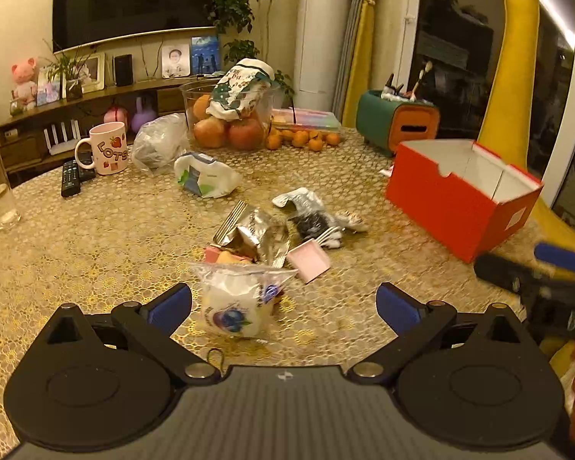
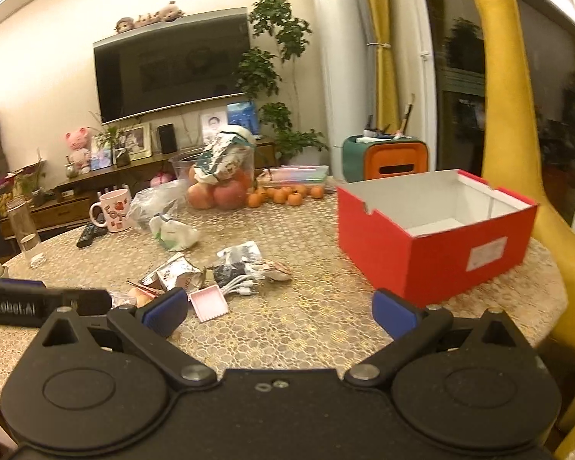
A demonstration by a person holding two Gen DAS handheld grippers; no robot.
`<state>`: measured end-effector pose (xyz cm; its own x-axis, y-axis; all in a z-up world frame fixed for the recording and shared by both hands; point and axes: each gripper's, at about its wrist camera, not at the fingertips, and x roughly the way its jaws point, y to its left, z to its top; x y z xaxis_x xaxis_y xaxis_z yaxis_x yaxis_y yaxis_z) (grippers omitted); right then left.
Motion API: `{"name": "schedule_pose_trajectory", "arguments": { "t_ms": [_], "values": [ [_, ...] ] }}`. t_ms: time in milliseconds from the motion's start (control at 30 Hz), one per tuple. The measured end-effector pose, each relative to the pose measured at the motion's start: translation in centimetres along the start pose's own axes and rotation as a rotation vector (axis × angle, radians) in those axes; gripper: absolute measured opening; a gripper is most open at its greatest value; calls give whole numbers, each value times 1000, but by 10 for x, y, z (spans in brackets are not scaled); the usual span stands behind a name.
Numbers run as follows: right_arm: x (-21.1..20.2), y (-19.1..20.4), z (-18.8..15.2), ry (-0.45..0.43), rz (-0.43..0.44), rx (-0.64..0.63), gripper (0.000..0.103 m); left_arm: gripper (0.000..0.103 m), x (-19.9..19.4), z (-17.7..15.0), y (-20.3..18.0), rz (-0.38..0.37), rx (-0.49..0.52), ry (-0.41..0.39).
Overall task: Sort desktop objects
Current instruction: 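Reach the left gripper to the wrapped blueberry bun while the right approaches the pink comb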
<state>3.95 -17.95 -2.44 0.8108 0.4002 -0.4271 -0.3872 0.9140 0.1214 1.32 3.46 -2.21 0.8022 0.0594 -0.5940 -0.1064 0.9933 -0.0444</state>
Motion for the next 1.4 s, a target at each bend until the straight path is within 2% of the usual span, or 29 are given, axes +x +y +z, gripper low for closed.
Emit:
{"name": "schedule_pose_trajectory", "arguments": {
  "t_ms": [167, 733, 1067, 1233, 1400],
  "values": [
    [24, 5, 3, 17, 40, -48, 102, 103, 17, -9, 11, 28, -1, 9],
    [135, 24, -7, 182, 115, -161, 99, 103, 73, -23, 29, 65, -17, 57],
    [173, 41, -14, 241, 143, -207, 92, 102, 81, -26, 31, 60, 16, 26],
    [184, 49, -17, 260, 166, -232, 85, 98, 85, -27, 28, 55, 40, 21],
    [195, 52, -17, 279, 175, -242, 80, 90, 86, -28, 29, 58, 40, 18]
  ]
}}
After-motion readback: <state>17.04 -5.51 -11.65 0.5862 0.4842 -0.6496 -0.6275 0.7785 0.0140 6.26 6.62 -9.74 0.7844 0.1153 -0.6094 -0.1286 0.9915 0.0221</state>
